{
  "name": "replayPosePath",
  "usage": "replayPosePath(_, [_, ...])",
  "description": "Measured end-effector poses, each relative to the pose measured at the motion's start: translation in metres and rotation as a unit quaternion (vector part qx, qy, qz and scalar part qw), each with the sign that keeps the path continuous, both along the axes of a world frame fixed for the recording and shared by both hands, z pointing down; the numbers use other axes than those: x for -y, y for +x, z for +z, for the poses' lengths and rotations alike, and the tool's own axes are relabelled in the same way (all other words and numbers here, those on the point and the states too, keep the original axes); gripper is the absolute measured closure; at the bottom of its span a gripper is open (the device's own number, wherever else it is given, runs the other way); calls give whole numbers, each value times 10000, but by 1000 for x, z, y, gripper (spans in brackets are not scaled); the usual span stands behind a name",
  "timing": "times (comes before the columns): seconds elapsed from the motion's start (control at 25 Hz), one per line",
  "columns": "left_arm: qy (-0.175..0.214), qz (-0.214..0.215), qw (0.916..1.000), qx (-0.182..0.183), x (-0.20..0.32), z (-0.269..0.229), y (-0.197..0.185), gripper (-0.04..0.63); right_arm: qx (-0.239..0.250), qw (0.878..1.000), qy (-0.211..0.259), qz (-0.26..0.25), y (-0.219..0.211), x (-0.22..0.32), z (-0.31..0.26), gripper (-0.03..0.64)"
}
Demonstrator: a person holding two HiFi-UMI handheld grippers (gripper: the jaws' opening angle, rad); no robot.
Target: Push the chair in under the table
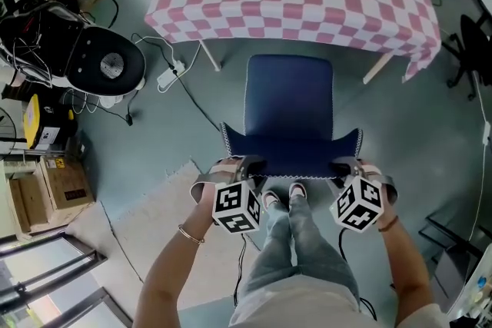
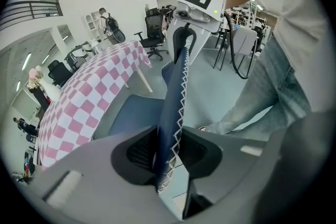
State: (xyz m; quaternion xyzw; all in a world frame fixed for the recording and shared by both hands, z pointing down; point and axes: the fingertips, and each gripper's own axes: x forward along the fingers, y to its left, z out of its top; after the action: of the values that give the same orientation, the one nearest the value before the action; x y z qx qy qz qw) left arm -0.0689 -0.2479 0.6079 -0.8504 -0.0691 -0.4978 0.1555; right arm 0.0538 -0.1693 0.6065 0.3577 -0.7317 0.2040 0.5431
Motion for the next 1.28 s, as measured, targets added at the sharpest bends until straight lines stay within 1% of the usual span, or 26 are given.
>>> replayPosePath(0.24, [35,-81,9999,-113,13,1,19,500,-105,9999,112,47,22,18,2,509])
replayPosePath(0.48, [38,-164,9998,-90,39,1,37,499,-104,9999,66,8,41,43,2,508])
replayPosePath(0.6, [144,-227,9995,-140,52,2,46,499,-140,9997,221,16,49,57,2,508])
replayPosePath(0.72, [273,-435,9985,-190,75,2,54,489,-220,9990,371,87,58,77,3,509])
replayPosePath(0.8, [285,-501,9981,-212,89,1,62,486,-240,9992,308,114,65,90,3,509])
replayPosePath(0.96, [303,-474,9981,-252,106,2,79,491,-212,9996,185,85,83,109,5,506])
replayPosePath(1.08, [284,-475,9981,-286,117,0,83,486,-142,9998,154,24,86,119,3,506])
replayPosePath(1.2, [241,-498,9981,-287,125,-1,82,480,-84,9997,230,-27,84,126,2,506])
replayPosePath(1.28, [299,-528,9978,-279,131,0,80,479,-46,9995,302,-24,81,130,2,506])
